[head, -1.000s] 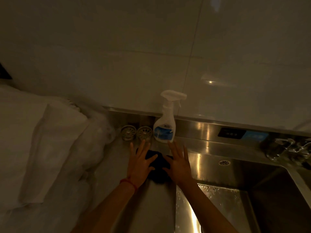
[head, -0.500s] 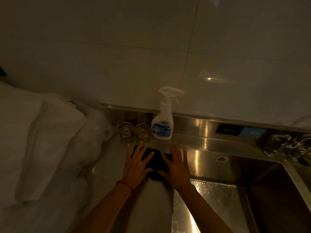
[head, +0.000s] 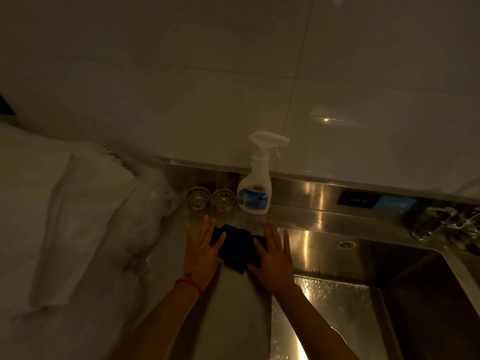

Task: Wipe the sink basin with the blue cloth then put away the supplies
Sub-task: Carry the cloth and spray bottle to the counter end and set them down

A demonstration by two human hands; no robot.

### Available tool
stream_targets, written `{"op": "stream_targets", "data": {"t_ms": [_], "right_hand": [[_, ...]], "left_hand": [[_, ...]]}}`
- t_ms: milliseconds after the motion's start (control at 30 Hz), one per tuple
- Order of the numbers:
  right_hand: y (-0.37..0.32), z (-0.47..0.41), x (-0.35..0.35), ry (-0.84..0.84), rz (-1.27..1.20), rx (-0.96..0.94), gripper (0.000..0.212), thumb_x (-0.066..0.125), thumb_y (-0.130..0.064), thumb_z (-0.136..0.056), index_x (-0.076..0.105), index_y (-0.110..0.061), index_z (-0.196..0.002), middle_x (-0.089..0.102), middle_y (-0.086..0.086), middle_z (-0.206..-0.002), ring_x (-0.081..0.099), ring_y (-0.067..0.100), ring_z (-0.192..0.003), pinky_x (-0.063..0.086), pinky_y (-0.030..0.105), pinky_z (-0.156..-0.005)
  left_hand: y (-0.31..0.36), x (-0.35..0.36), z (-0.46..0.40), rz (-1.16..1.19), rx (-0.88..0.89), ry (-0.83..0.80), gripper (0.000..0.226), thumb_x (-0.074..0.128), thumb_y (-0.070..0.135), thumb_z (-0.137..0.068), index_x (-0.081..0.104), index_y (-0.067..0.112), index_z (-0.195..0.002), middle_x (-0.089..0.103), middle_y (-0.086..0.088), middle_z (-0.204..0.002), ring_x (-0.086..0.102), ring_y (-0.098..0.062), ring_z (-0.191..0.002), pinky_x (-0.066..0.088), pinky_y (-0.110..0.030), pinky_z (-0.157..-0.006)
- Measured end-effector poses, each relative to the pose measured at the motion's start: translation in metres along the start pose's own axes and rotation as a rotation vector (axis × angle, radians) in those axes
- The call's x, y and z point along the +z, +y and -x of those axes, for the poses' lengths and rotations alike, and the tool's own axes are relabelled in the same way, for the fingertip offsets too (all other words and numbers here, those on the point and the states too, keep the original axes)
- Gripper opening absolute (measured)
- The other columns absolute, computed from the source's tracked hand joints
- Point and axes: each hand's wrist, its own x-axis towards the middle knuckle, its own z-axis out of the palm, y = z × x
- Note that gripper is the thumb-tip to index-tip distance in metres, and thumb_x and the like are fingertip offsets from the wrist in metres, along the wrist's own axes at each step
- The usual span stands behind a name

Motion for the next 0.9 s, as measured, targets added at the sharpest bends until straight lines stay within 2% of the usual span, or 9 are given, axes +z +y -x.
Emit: {"op": "stream_targets", "data": {"t_ms": [67,167,233,367,533,633,733,800,900], "right_hand": [[-0.001,0.0,0.002,0.034,0.007,-0.006,0.064,0.083,-0.04,-0.055,0.066,-0.011,-0.109,0.044,0.023,-0.136,0.04,0.044,-0.124,-0.004,0.045,-0.107],[-0.003,0.001,-0.001,0.036,0.014,-0.004,0.062,0.084,-0.04,-0.053,0.068,-0.012,-0.106,0.048,0.022,-0.132,0.043,0.043,-0.121,-0.002,0.046,-0.107],[-0.008,0.001,-0.004,0.058,0.018,-0.009,0.062,0.084,-0.041,-0.052,0.069,-0.013,-0.104,0.052,0.021,-0.128,0.047,0.041,-0.12,0.003,0.048,-0.106],[-0.028,0.002,-0.007,0.148,-0.013,0.022,0.056,0.083,-0.041,-0.054,0.07,-0.011,-0.099,0.06,0.019,-0.12,0.051,0.038,-0.116,0.012,0.053,-0.102],[-0.046,0.004,-0.008,0.139,-0.018,0.037,0.055,0.084,-0.047,-0.05,0.073,-0.013,-0.092,0.064,0.013,-0.115,0.055,0.033,-0.113,-0.002,0.041,-0.109],[-0.036,0.003,-0.005,0.086,-0.079,0.039,0.047,0.068,-0.053,-0.071,0.071,-0.014,-0.098,0.055,0.014,-0.128,0.04,0.034,-0.127,-0.005,0.043,-0.108],[-0.016,-0.002,0.003,-0.022,-0.141,0.179,0.054,0.032,-0.061,-0.089,0.063,-0.025,-0.113,0.021,0.008,-0.152,0.003,0.024,-0.141,-0.029,0.036,-0.102],[-0.006,-0.009,0.009,-0.08,-0.192,0.246,0.054,0.032,-0.06,-0.089,0.056,-0.025,-0.122,0.013,0.007,-0.154,-0.003,0.021,-0.141,-0.026,0.036,-0.102],[-0.003,-0.022,0.011,-0.171,-0.234,0.254,0.055,0.035,-0.057,-0.089,0.049,-0.022,-0.129,0.011,0.008,-0.154,-0.004,0.022,-0.141,-0.012,0.041,-0.109]], "left_hand": [[0.0,0.006,0.0,0.034,-0.005,0.037,0.076,0.098,0.026,-0.029,0.076,0.011,-0.1,0.066,-0.026,-0.115,0.047,-0.038,-0.129,0.008,-0.064,-0.111],[0.001,0.011,-0.003,0.074,-0.021,0.033,0.072,0.098,0.016,-0.029,0.077,0.01,-0.097,0.066,-0.028,-0.113,0.057,-0.04,-0.117,0.035,-0.073,-0.091],[0.0,0.011,-0.006,0.101,-0.037,0.046,0.067,0.097,0.011,-0.035,0.077,0.01,-0.098,0.066,-0.027,-0.115,0.045,-0.035,-0.13,0.027,-0.07,-0.1],[-0.002,0.012,-0.016,0.113,-0.104,-0.055,0.073,0.099,0.016,-0.032,0.076,0.015,-0.101,0.067,-0.024,-0.115,0.062,-0.046,-0.107,0.036,-0.072,-0.088],[-0.008,0.012,-0.021,0.107,-0.13,-0.088,0.073,0.099,0.025,-0.028,0.077,0.022,-0.098,0.068,-0.023,-0.112,0.065,-0.044,-0.103,0.041,-0.07,-0.078],[-0.008,0.01,-0.013,0.125,-0.152,-0.032,0.071,0.099,0.017,-0.034,0.076,0.016,-0.101,0.066,-0.027,-0.113,0.063,-0.046,-0.105,0.04,-0.071,-0.08],[-0.001,0.003,0.0,0.129,-0.231,-0.01,0.065,0.097,0.019,-0.033,0.078,0.016,-0.095,0.069,-0.024,-0.109,0.065,-0.043,-0.104,0.038,-0.071,-0.082],[0.004,0.002,0.008,0.114,-0.248,0.02,0.059,0.096,0.021,-0.04,0.077,0.015,-0.095,0.07,-0.023,-0.108,0.064,-0.043,-0.106,0.036,-0.071,-0.085],[0.014,0.002,0.014,0.152,-0.319,-0.04,0.05,0.064,0.041,-0.087,0.057,0.021,-0.132,0.043,-0.016,-0.146,0.028,-0.035,-0.142,0.001,-0.064,-0.109]]}}
